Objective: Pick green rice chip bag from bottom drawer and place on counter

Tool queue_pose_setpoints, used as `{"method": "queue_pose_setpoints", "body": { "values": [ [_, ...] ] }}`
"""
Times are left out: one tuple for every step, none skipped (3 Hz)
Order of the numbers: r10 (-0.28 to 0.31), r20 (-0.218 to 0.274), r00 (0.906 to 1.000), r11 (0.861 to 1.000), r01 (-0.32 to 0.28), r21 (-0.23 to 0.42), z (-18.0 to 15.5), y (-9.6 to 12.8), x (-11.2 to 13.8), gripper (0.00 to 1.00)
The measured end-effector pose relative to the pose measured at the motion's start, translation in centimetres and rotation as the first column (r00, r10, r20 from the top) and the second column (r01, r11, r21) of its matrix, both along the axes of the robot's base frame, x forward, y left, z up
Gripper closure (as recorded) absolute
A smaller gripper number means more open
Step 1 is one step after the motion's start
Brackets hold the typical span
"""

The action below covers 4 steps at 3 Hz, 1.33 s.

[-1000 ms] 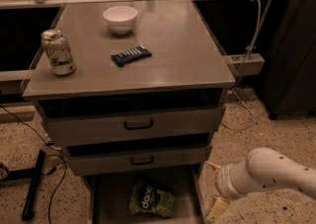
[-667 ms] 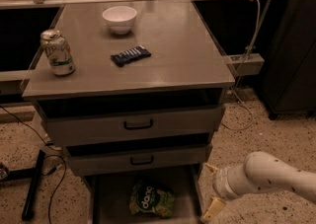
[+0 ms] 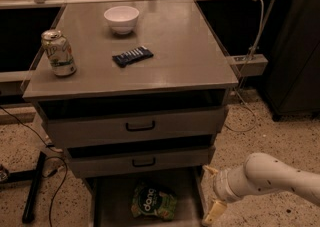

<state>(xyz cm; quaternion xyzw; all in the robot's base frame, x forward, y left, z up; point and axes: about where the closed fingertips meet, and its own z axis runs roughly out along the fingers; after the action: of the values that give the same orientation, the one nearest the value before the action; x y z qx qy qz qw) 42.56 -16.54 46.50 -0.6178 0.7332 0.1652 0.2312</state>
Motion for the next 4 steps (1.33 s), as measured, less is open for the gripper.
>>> {"method": "queue_pose_setpoints", "body": {
  "values": [
    [0.031, 0.012, 0.9994, 1.0, -0.031, 0.0, -2.6, 1.2, 1.3, 0.0],
    [0.02, 0.051, 0.9985, 1.0, -0.021, 0.015, -6.4, 1.1, 3.4, 0.0],
    [-0.003, 0.094, 0.9956, 0.999, -0.001, 0.05, -10.5, 1.0, 5.7, 0.0],
    [-0.012, 0.124, 0.9922, 0.994, -0.001, 0.109, -14.1, 1.0, 7.0, 0.0]
  ]
}}
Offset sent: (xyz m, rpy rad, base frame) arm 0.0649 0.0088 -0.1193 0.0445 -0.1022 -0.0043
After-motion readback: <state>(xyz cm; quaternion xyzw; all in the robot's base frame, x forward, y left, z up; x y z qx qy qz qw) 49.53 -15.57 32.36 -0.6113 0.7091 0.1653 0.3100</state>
